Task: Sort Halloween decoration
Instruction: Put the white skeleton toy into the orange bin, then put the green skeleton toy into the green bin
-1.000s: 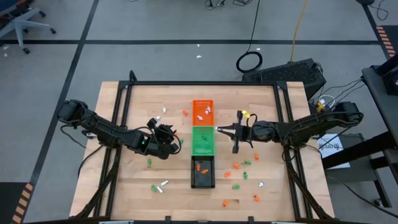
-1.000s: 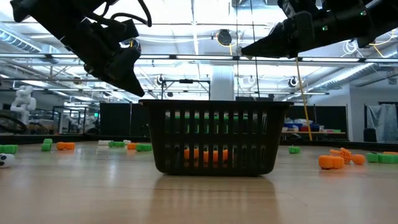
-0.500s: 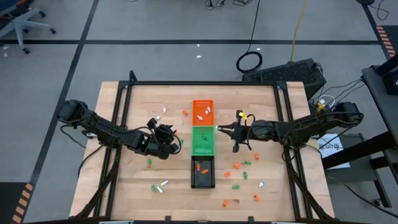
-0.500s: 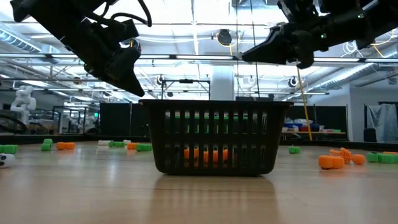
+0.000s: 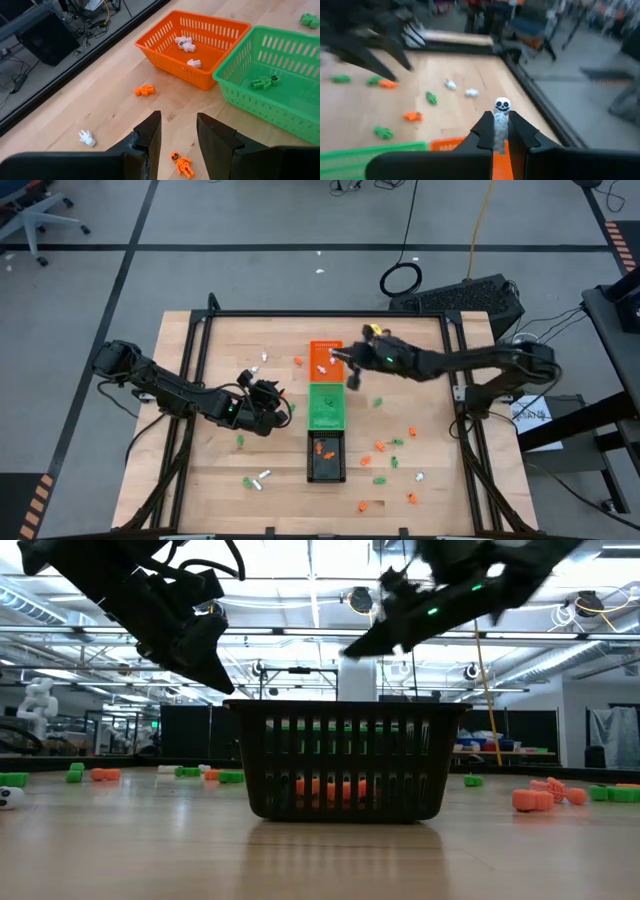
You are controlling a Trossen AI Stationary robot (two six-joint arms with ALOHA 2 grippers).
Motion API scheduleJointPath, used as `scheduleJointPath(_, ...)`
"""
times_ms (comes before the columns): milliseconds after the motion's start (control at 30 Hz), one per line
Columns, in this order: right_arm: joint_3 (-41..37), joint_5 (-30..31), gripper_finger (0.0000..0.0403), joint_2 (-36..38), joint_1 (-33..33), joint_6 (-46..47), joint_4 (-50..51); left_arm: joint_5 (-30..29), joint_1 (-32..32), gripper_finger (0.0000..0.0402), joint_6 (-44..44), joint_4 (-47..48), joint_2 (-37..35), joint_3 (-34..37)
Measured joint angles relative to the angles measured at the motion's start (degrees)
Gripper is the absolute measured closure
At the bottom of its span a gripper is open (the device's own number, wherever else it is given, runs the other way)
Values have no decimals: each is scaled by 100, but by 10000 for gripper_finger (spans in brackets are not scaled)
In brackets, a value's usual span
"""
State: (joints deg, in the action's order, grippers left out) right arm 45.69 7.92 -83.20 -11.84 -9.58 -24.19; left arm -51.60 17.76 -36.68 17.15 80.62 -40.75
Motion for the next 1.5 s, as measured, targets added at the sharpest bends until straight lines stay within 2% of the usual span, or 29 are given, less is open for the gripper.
scheduleJointPath(167, 964, -514, 389, -1011, -396, 498, 931, 16, 0, 279, -1, 3, 0, 0)
scheduleJointPath(300, 1468, -651, 385, -1599, -476, 634, 1628, 30, 0, 279, -1, 4, 0, 0)
scheduleJointPath(567, 1843, -835, 373, -2015, -621, 849, 2505, -8, -13, 279, 105, -11, 0, 1)
scheduleJointPath(733, 1846, -958, 334, -1991, -621, 767, 2624, -231, -15, 279, 212, -25, 0, 0)
scheduleJointPath(900, 1847, -952, 303, -1813, -621, 589, 2643, -303, -15, 279, 697, -27, 0, -48)
scheduleJointPath(1067, 1847, -950, 300, -1247, -556, 407, 2782, -312, -15, 279, 771, -46, -7, -258)
scheduleJointPath(1200, 1795, -952, 307, -680, -272, 323, 3351, -310, -17, 279, 880, 109, -10, -372)
scheduleJointPath(1333, 1176, -952, 313, -280, 345, 378, 3250, -255, -93, 279, 463, 1148, -274, -817)
scheduleJointPath(1433, 462, -956, 315, -107, 870, 490, 2497, 166, -298, 279, 360, 1706, -573, -1140)
scheduleJointPath(1500, -3, -956, 315, -11, 1187, 532, 1843, 450, -433, 279, 634, 1801, -757, -1219)
